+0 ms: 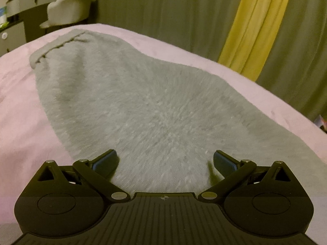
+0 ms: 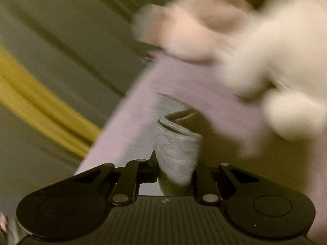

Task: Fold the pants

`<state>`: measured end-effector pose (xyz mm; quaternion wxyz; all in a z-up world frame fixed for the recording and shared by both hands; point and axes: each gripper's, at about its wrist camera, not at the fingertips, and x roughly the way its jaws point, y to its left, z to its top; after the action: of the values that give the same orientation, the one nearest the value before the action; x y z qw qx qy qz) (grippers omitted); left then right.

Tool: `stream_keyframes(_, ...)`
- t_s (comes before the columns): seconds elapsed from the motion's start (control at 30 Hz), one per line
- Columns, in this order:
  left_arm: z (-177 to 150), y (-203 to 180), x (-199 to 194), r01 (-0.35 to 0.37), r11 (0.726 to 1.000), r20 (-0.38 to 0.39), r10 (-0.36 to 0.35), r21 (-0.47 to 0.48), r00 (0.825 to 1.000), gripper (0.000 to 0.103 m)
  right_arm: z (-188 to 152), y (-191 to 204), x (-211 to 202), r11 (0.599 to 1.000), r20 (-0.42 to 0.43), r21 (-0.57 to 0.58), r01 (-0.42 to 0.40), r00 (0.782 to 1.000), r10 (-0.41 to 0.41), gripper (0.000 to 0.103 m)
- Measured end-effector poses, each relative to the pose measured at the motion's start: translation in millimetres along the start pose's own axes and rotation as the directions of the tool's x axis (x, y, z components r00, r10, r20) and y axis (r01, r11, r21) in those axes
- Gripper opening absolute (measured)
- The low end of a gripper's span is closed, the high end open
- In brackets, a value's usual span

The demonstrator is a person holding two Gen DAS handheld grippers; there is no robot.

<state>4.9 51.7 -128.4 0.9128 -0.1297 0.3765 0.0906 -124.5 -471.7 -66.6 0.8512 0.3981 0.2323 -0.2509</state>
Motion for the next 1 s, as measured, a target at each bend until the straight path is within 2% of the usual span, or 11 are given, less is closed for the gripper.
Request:
stream_keyframes(0.1, -2.5, 4.6, -20.4, 0.012, 1.000, 0.037, -0.012, 0.001, 0.999, 0.103, -21.1, 86.7, -16.1, 0.959, -0.003, -0.237, -0.159, 0.987, 0.162, 0.015)
stream_keyframes(0.2, -5.4, 10.5, -44.3, -0.007, 1.000, 0.116, 0.005, 0.013, 0.993, 0.103, -80.6, 161.8, -23.3, 0.821, -0.147, -0.434, -0.372, 0.928, 0.343, 0.015)
stream_keyframes(0.3, -6.1, 21.8, -59.3, -0.015, 1.000, 0.171, 0.018, -0.022, 0.985, 0.103, -154.6, 198.4, -5.4, 0.701, -0.316, -0.529, -0.478, 0.878, 0.360, 0.016)
stream_keyframes(0.33, -6.2, 27.4, -60.5, 0.000, 0.999, 0.176, 0.008, -0.045, 0.984, 0.103, -181.2, 203.4, 9.1, 0.692, -0.383, -0.533, -0.487, 0.868, 0.316, 0.016)
stream_keyframes(0.43, -2.3, 36.5, -47.5, 0.016, 0.994, 0.109, -0.005, -0.107, 0.994, 0.103, -248.2, 200.1, 57.8, 0.717, -0.554, -0.531, -0.452, 0.825, 0.110, 0.017)
stream_keyframes(0.47, 0.1, 39.8, -41.6, 0.012, 0.992, 0.086, -0.001, -0.123, 0.996, 0.103, -264.6, 195.4, 64.8, 0.717, -0.555, -0.554, -0.424, 0.829, 0.062, 0.017)
stream_keyframes(0.5, 1.0, 41.7, -36.0, 0.012, 0.990, 0.063, -0.003, -0.141, 0.998, 0.103, -271.2, 193.0, 60.3, 0.706, -0.527, -0.572, -0.418, 0.846, 0.073, 0.019)
stream_keyframes(0.53, 1.2, 43.7, -32.1, 0.019, 0.987, 0.047, -0.012, -0.158, 0.999, 0.103, -272.4, 193.8, 57.2, 0.700, -0.519, -0.579, -0.418, 0.851, 0.078, 0.019)
stream_keyframes(0.67, 2.4, 45.0, -22.4, 0.038, 0.980, 0.032, -0.033, -0.194, 0.999, 0.103, -251.8, 193.5, 59.0, 0.741, -0.544, -0.518, -0.427, 0.833, 0.099, 0.017)
stream_keyframes(0.83, -2.2, 44.6, -22.9, 0.046, 0.981, 0.040, -0.039, -0.187, 0.998, 0.103, -231.8, 191.7, 53.4, 0.799, -0.508, -0.413, -0.437, 0.839, 0.196, 0.017)
stream_keyframes(1.0, -3.6, 44.5, -22.4, 0.036, 0.981, 0.033, -0.031, -0.192, 0.999, 0.103, -230.3, 205.8, 33.0, 0.765, -0.474, -0.434, -0.476, 0.843, 0.256, 0.017)
